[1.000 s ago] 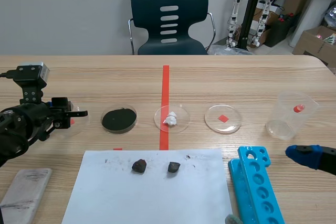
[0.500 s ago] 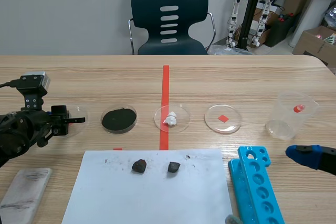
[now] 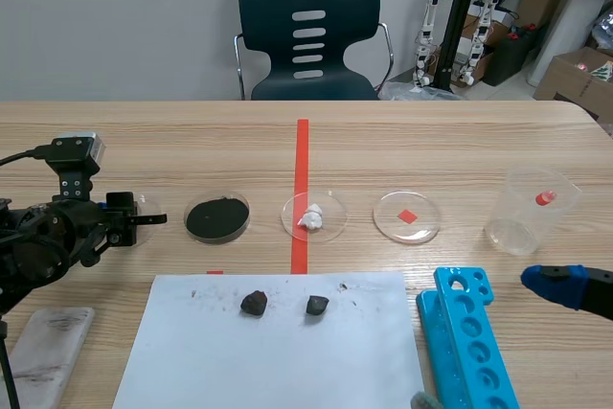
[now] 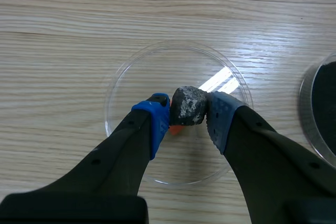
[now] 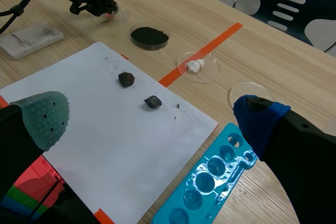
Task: Put the mineral in the empty petri dish
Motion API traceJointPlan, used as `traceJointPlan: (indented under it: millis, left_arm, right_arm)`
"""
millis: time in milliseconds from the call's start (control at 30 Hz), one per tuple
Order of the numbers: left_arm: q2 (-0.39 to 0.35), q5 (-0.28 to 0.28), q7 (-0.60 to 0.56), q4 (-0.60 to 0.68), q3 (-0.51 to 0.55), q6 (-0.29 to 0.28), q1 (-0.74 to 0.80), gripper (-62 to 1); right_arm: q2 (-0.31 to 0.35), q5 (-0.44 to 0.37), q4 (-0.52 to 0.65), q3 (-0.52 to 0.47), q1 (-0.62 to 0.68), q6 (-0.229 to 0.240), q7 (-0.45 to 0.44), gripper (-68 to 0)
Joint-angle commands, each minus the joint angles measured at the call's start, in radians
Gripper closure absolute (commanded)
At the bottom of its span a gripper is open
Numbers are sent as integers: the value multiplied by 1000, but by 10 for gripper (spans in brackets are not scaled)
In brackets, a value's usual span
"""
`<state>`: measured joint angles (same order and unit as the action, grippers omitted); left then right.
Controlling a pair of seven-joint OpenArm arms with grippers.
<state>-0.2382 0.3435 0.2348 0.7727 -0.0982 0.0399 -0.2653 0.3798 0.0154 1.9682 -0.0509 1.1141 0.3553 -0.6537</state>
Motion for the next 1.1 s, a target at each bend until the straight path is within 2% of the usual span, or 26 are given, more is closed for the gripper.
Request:
traceJointPlan:
  millis: [0, 300, 433, 1067]
  left_arm:
    - [-8, 0, -13, 11, -3, -2, -18, -131]
    - [-8, 0, -16, 4, -3, 3, -18, -131]
    - [-9, 0, -5, 4, -3, 28, -23, -131]
    - [-6, 1, 5, -71, -3, 24, -67, -133]
  right_arm:
    - [8, -11, 7, -7, 0, 0, -18, -679]
    - [8, -11, 7, -7, 0, 0, -18, -679]
    - [8, -11, 7, -7, 0, 0, -18, -679]
    - [8, -11, 7, -7, 0, 0, -18, -679]
